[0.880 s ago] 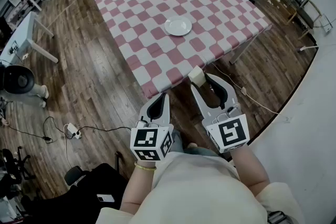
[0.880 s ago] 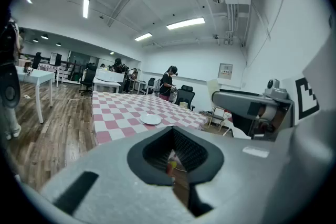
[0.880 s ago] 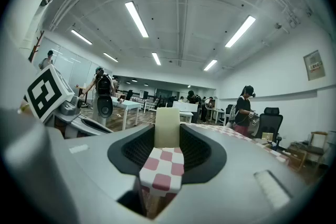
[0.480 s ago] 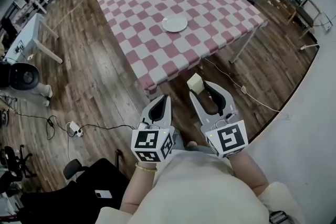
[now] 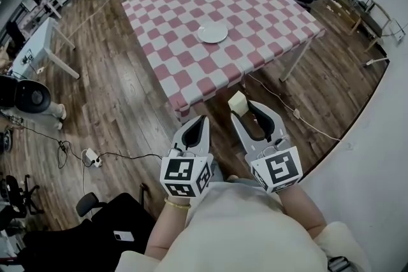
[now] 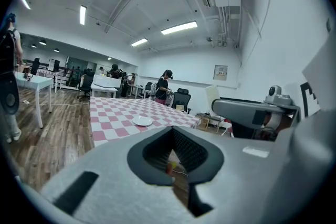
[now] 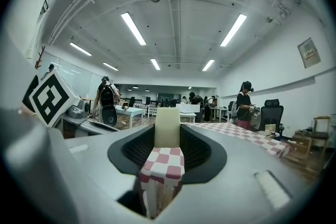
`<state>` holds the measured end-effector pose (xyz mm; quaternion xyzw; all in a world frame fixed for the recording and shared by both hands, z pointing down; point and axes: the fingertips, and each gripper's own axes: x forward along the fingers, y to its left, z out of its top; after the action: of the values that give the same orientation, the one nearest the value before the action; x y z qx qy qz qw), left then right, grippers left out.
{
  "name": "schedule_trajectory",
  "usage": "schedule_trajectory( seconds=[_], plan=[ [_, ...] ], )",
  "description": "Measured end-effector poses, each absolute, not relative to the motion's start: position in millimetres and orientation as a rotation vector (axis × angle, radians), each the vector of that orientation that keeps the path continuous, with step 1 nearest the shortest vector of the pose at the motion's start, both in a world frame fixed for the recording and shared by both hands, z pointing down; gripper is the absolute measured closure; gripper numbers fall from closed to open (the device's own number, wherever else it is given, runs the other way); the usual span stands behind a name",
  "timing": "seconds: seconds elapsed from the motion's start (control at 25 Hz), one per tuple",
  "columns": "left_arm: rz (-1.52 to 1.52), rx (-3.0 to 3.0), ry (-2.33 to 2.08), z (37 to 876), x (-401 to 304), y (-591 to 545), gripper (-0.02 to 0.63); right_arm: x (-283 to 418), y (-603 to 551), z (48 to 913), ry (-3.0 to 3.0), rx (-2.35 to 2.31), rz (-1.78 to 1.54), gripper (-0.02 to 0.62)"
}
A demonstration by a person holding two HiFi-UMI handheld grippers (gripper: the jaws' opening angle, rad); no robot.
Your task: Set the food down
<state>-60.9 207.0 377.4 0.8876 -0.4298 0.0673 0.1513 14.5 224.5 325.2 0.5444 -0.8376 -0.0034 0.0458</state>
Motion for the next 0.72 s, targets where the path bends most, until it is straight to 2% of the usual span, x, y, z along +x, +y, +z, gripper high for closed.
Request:
schedule_trajectory(
  seconds=[0.72],
  plan=[
    [0.209,2.546,-1.217,385,-36,201,0.607,40,215,335,-2.539,1.683,0.022,0.437]
  ],
)
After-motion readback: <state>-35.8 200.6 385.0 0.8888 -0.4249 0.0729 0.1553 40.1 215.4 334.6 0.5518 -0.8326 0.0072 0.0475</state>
